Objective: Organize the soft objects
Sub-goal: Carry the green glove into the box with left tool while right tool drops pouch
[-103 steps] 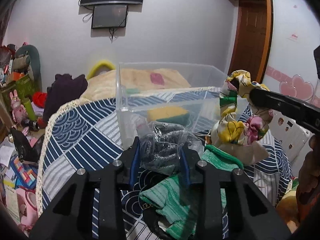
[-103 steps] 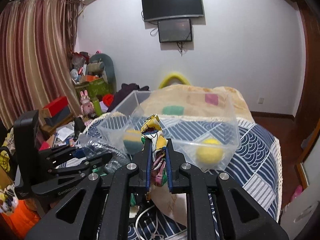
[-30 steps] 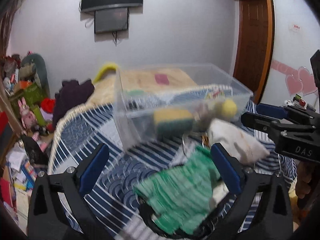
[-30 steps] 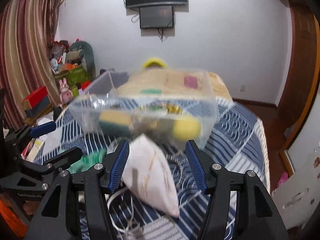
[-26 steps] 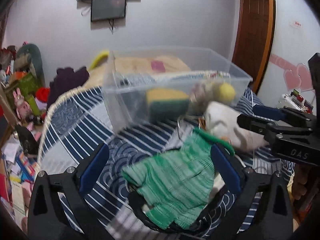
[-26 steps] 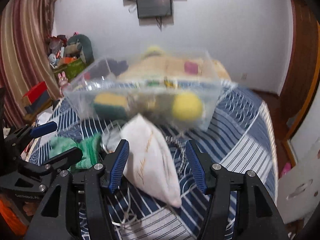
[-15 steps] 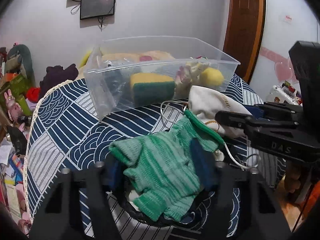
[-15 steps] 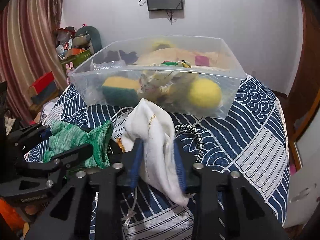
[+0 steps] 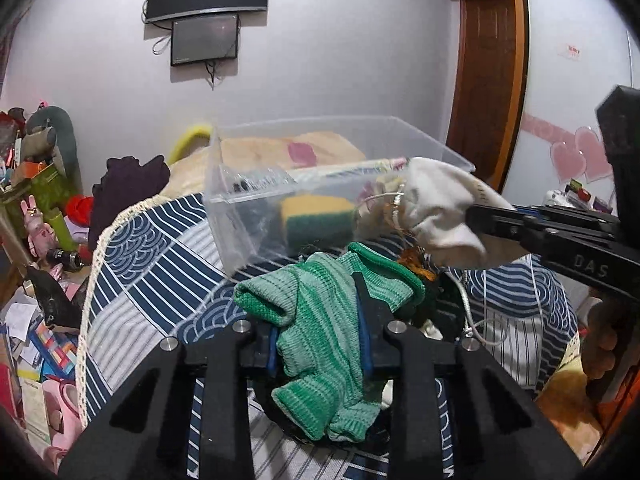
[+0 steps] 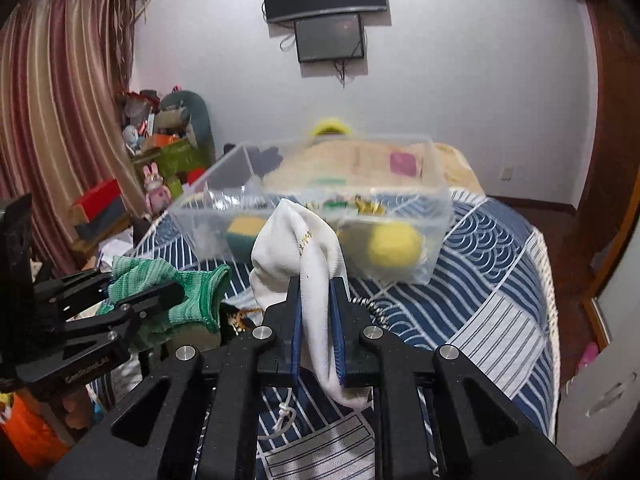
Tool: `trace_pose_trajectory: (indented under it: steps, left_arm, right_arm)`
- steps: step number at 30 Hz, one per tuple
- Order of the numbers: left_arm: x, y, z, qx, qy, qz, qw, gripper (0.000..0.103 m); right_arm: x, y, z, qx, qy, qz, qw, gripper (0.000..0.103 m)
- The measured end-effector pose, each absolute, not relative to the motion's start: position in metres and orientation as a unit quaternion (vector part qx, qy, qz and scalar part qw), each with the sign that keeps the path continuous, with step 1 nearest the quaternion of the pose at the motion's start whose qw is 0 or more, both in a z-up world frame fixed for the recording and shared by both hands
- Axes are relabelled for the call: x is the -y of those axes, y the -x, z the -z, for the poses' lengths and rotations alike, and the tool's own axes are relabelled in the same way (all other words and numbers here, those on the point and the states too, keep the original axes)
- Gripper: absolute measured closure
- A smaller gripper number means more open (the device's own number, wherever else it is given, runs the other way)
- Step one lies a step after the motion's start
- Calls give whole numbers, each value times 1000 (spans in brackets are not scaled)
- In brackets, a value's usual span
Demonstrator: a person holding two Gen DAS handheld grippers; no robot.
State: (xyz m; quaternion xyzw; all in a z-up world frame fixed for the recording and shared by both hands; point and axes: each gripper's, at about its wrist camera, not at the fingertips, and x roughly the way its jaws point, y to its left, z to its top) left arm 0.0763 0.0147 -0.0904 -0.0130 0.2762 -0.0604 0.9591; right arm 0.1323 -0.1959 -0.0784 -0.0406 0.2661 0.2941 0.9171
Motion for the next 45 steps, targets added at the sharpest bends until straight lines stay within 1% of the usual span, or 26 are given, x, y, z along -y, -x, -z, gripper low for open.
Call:
trace_pose_trajectory:
  steps: [10, 25, 30, 35, 41, 44, 45]
  left_arm:
    - [-32, -91, 63, -246, 44, 57, 967, 74]
    - [-32, -130, 26, -209, 48, 52, 975, 74]
    - [-30, -152, 34, -222, 53, 43, 973, 74]
    - [-29, -176, 52, -257, 63, 45, 963, 74]
    - [-23, -188, 63, -270, 54, 49, 960, 73]
    - [-19, -189, 65, -275, 39, 48, 959, 69]
    - [-18, -190, 67, -277, 37, 47, 959, 63]
  right_arm:
    - [207, -127, 51, -220, 21, -277, 935, 91]
    - [201, -164, 17, -165, 14, -224, 960, 91]
    - [192, -179, 25, -174, 17, -211, 962, 91]
    - [184, -194, 44, -208, 31, -208, 955, 91]
    - [183, -206, 59, -246, 41, -208, 946, 91]
    - [182, -207, 61, -256, 43, -215, 941, 91]
    - [181, -207, 62, -258, 45, -217, 941, 88]
